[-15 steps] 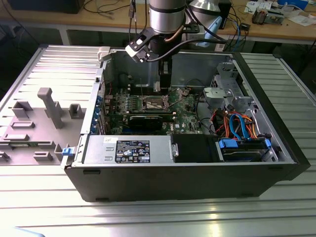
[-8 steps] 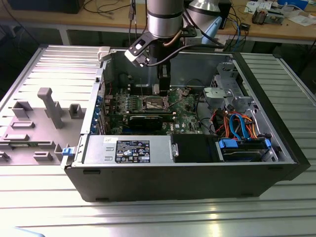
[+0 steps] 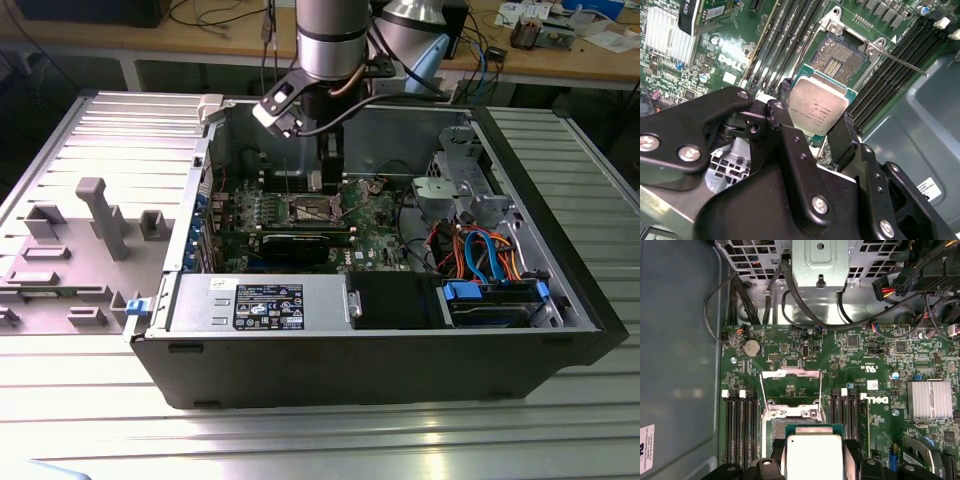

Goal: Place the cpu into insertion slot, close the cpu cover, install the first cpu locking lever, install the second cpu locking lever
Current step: 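Place the cpu into insertion slot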

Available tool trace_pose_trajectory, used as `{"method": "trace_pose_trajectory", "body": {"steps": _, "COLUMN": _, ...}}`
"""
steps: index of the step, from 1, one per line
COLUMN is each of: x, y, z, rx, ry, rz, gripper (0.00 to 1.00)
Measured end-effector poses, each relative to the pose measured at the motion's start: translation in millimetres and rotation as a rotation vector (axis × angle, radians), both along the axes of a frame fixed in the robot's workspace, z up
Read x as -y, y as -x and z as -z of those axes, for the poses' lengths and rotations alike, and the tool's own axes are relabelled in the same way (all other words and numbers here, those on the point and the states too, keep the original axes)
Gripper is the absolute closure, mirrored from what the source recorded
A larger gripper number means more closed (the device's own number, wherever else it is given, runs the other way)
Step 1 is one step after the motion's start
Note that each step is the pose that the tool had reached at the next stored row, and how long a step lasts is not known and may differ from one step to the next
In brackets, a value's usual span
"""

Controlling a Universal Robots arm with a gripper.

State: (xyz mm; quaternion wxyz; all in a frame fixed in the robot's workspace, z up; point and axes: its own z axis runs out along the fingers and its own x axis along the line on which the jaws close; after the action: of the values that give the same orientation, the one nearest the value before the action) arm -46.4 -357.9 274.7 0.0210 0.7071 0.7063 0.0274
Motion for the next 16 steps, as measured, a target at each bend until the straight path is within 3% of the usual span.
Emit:
{"method": "trace_pose_trajectory", "body": {"steps": 7, "x": -0.3, "y": 2.4, "z": 3.5, "rx": 0.0000, "ry": -0.0002, "rz": -0.002, "gripper": 0.46}}
{"method": "trace_pose_trajectory", "body": {"steps": 12, "x": -1.0, "y": 2.9, "z": 11.7, "rx": 0.0000, "ry": -0.0003, "rz": -0.004, "gripper": 0.46}}
{"method": "trace_pose_trajectory", "body": {"steps": 16, "x": -4.4, "y": 2.9, "z": 19.3, "rx": -0.0001, "ry": -0.0002, "rz": 0.014, "gripper": 0.46}}
